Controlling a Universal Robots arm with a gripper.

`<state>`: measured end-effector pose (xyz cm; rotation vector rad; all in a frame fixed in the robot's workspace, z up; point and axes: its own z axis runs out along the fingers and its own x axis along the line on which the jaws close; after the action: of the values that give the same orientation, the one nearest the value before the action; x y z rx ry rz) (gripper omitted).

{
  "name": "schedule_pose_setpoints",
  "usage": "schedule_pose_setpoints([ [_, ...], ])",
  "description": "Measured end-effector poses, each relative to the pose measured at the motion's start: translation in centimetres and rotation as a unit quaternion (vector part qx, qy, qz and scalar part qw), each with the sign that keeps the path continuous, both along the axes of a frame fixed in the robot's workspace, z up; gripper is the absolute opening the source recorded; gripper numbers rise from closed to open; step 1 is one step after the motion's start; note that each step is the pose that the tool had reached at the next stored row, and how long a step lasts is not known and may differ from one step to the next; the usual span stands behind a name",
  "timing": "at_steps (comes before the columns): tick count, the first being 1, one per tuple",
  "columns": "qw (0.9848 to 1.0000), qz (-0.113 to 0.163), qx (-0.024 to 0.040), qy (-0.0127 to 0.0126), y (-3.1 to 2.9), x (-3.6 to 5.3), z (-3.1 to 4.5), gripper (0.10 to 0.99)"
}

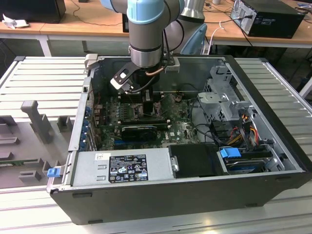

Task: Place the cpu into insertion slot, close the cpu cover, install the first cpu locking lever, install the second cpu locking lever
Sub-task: 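Place the cpu into insertion slot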

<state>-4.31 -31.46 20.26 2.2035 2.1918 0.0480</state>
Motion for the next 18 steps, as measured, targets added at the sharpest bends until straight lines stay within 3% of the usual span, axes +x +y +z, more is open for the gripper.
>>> schedule_pose_setpoints([
  [3,1.0000,0.000,0.0002,-0.0001,0.00,0.01,0.03,0.663],
  [8,1.0000,0.000,0.0003,0.0000,0.00,0.01,0.70,0.647],
  [10,1.0000,0.000,0.0003,0.0000,0.00,0.01,0.87,0.518],
  [11,1.0000,0.000,0.0003,0.0000,0.00,0.01,0.95,0.396],
  [13,1.0000,0.000,0.0003,0.0000,0.00,0.01,1.04,0.278],
  [16,1.0000,0.000,0.0002,0.0000,0.01,0.01,1.17,0.216],
  [18,1.0000,0.000,0.0002,-0.0001,0.00,0.01,1.21,0.106],
])
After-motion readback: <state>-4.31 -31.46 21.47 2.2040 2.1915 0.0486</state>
